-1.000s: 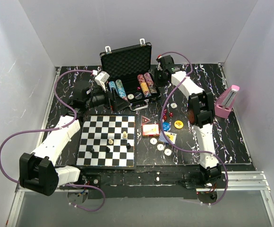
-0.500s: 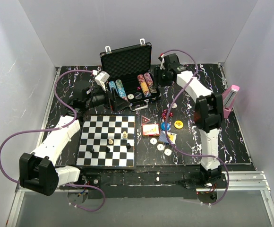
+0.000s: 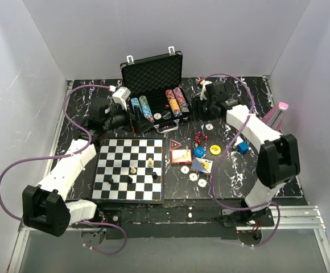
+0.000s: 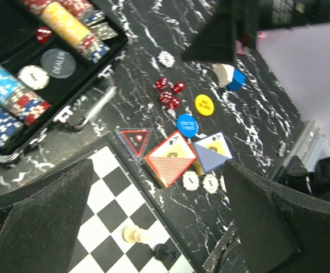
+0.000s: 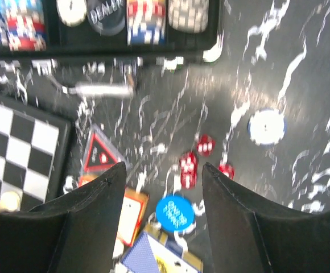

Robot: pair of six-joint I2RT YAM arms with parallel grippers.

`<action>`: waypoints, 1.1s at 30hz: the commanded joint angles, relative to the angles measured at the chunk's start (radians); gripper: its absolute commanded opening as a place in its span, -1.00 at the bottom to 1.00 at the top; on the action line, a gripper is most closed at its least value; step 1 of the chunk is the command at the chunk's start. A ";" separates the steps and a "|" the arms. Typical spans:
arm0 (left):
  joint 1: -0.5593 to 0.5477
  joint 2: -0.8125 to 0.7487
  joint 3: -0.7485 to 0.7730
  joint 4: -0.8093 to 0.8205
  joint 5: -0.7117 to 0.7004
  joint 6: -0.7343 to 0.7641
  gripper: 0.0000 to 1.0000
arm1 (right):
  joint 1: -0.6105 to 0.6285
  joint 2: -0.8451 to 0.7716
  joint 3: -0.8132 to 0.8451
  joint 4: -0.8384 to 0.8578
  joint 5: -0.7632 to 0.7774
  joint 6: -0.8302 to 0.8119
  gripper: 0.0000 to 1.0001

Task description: Pack up texas hold em set

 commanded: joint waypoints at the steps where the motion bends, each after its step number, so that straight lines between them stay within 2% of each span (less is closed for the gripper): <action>1: -0.001 -0.041 0.054 -0.091 -0.119 0.061 0.96 | 0.030 -0.152 -0.154 0.014 0.073 0.039 0.26; 6: 0.000 -0.084 0.023 -0.126 -0.162 0.094 0.96 | 0.097 -0.292 -0.347 -0.020 0.113 0.086 0.20; 10: -0.001 -0.105 0.000 -0.150 -0.182 0.110 0.96 | 0.188 -0.407 -0.474 -0.027 0.159 0.187 0.17; 14: -0.001 -0.099 -0.009 -0.147 -0.175 0.104 0.96 | 0.355 -0.493 -0.563 -0.106 0.308 0.330 0.20; 17: -0.001 -0.093 -0.006 -0.144 -0.165 0.099 0.96 | 0.442 -0.536 -0.635 -0.146 0.363 0.450 0.21; 23: -0.011 -0.096 -0.018 -0.132 -0.158 0.087 0.97 | 0.536 -0.518 -0.749 -0.196 0.426 0.611 0.17; 33: -0.069 -0.092 -0.021 -0.146 -0.216 0.093 0.96 | 0.591 -0.404 -0.728 -0.156 0.445 0.602 0.17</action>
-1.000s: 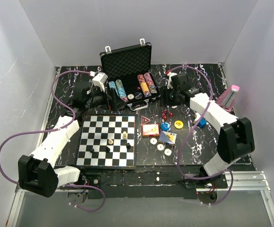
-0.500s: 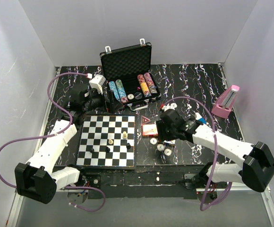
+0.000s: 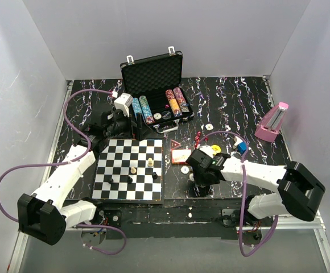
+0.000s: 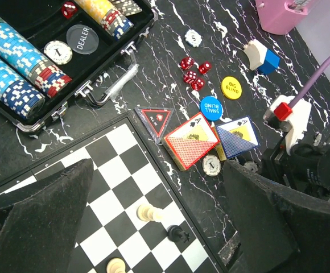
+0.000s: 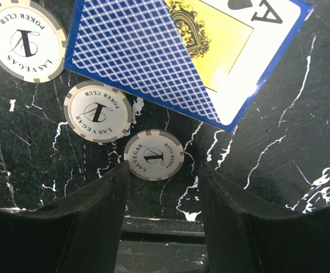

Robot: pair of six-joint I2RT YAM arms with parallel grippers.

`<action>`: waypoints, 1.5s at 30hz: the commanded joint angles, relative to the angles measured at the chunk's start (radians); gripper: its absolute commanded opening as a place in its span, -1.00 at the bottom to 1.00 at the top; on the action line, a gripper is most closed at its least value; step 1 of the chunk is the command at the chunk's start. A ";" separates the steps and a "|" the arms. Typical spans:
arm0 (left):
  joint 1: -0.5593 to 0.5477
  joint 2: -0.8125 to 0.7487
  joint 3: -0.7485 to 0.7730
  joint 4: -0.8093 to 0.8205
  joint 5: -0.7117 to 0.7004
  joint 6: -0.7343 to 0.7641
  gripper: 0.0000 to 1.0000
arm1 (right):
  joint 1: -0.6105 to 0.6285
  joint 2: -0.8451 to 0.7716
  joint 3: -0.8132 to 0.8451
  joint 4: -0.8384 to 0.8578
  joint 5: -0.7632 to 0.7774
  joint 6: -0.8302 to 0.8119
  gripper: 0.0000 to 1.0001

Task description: Pack up texas hold em set

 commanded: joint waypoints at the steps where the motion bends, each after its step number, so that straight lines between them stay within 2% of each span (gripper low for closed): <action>1: -0.013 -0.015 -0.003 -0.002 -0.032 0.009 0.96 | 0.021 0.035 0.030 0.021 0.041 0.025 0.17; 7: -0.016 -0.015 -0.001 -0.004 -0.032 0.013 0.96 | 0.051 0.092 0.030 0.043 0.036 0.035 0.15; 12: -0.016 -0.019 -0.001 -0.004 -0.029 0.015 0.96 | 0.058 0.138 0.039 0.029 0.026 0.056 0.06; 17: -0.016 -0.027 -0.001 -0.007 -0.034 0.018 0.96 | 0.058 0.152 0.014 0.003 0.004 0.090 0.08; 23: -0.016 -0.029 -0.001 -0.007 -0.029 0.019 0.96 | 0.059 0.110 -0.018 0.029 -0.010 0.097 0.20; 32: -0.016 -0.035 -0.003 -0.006 -0.032 0.024 0.96 | 0.010 0.121 -0.092 0.156 -0.123 0.050 0.11; 37: -0.016 -0.041 -0.004 -0.009 -0.037 0.029 0.96 | 0.002 0.150 -0.083 0.127 -0.129 0.061 0.12; 41: -0.016 -0.042 -0.003 -0.009 -0.035 0.027 0.96 | 0.007 0.224 -0.055 0.084 -0.122 0.088 -0.06; 45: -0.018 -0.042 -0.004 -0.006 -0.029 0.013 0.96 | 0.015 0.207 -0.053 0.083 -0.100 0.088 -0.32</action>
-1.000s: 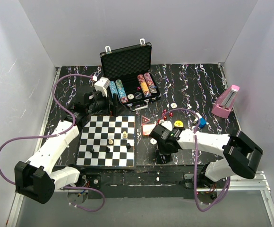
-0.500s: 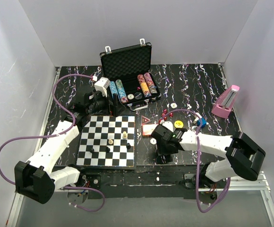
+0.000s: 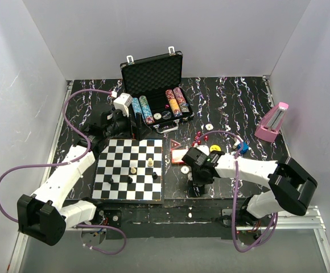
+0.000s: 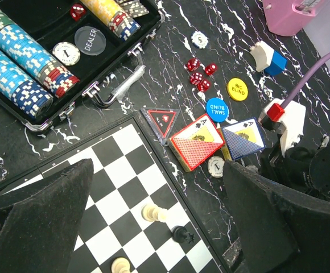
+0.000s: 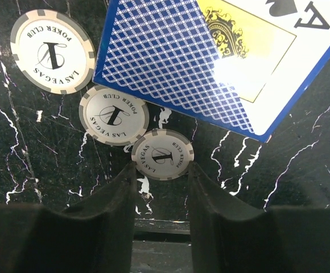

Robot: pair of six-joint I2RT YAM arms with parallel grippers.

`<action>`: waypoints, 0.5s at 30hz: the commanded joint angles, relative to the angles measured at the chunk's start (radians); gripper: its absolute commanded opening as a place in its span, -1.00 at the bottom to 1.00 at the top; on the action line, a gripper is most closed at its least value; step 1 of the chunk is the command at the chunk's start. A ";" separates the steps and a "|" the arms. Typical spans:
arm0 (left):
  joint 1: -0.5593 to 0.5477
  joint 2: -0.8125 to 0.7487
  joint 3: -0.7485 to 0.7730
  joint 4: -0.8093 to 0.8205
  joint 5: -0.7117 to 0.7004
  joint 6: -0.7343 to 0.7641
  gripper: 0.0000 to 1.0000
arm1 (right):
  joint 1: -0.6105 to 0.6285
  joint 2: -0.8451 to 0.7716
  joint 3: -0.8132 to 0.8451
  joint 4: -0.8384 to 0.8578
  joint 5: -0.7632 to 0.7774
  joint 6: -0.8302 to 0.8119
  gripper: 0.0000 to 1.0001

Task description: Pack up texas hold em set

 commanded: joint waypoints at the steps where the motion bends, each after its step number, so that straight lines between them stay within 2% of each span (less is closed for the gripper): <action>1: -0.006 -0.036 -0.007 0.001 0.000 -0.012 0.96 | 0.012 0.083 -0.093 0.049 -0.044 0.041 -0.36; 4: -0.012 -0.030 -0.021 0.019 0.029 -0.079 0.96 | 0.027 0.040 -0.082 0.057 -0.027 0.015 -0.44; 8: -0.044 -0.010 -0.047 0.040 0.058 -0.197 0.96 | 0.039 -0.063 -0.042 0.057 0.031 -0.026 -0.45; 12: -0.055 0.042 -0.042 0.066 0.150 -0.307 0.96 | 0.041 -0.141 -0.010 0.057 0.060 -0.075 -0.45; 15: -0.056 0.080 -0.026 0.076 0.172 -0.331 0.96 | 0.040 -0.160 -0.001 0.042 0.079 -0.092 -0.45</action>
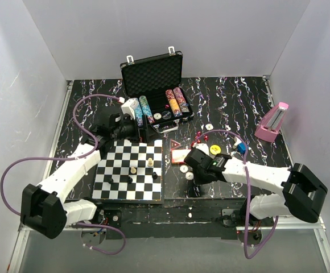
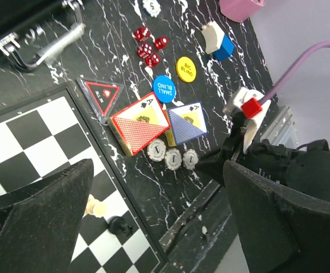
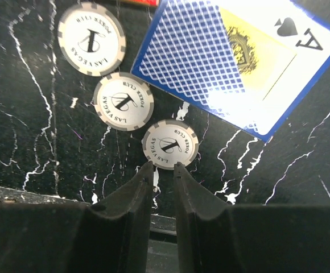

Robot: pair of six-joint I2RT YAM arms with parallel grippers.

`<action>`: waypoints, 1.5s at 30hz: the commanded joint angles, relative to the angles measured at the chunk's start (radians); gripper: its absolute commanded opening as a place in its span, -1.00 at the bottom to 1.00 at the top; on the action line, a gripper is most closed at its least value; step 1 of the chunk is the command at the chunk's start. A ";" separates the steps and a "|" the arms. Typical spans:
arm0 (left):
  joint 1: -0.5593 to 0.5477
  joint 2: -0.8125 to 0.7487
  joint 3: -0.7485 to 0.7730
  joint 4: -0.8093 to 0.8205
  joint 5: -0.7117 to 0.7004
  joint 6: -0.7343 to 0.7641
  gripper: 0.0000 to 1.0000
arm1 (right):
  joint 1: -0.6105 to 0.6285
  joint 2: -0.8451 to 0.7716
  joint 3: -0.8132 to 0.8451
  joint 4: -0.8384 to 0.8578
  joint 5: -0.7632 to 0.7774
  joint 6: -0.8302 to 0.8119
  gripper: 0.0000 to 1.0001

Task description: Pack up texas hold em set

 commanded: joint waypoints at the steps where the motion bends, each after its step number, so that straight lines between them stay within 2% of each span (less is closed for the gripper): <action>1: -0.004 0.044 0.021 0.029 0.076 -0.088 0.96 | 0.003 -0.037 0.023 0.004 0.059 -0.033 -0.44; 5: -0.027 0.079 0.052 0.015 0.098 -0.099 0.96 | -0.002 -0.029 0.019 -0.010 0.050 0.011 -0.28; 8: -0.158 0.085 0.109 -0.112 -0.095 -0.035 0.96 | -0.055 -0.061 0.028 -0.024 0.067 0.026 -0.08; 11: -0.270 0.084 0.117 -0.155 -0.265 -0.064 0.93 | -0.167 -0.131 0.020 -0.019 0.082 0.020 0.11; 15: -0.462 0.119 0.142 -0.175 -0.555 -0.067 0.92 | -0.371 -0.231 -0.012 0.068 0.026 -0.035 0.14; 22: -0.711 0.385 0.297 -0.270 -0.760 -0.134 0.76 | -0.620 -0.383 -0.007 0.122 -0.004 -0.121 0.15; 24: -0.769 0.471 0.359 -0.322 -0.783 -0.151 0.66 | -0.655 -0.446 -0.004 0.114 0.010 -0.138 0.15; 29: -0.818 0.597 0.426 -0.354 -0.786 -0.194 0.44 | -0.674 -0.555 -0.021 0.096 0.015 -0.133 0.18; 35: -0.863 0.744 0.557 -0.416 -0.804 -0.217 0.37 | -0.674 -0.606 -0.044 0.090 -0.028 -0.121 0.18; 37: -0.863 0.763 0.569 -0.417 -0.809 -0.227 0.27 | -0.675 -0.612 -0.047 0.086 -0.040 -0.119 0.18; 45: -0.868 0.837 0.624 -0.416 -0.729 -0.237 0.20 | -0.675 -0.623 -0.062 0.096 -0.062 -0.118 0.18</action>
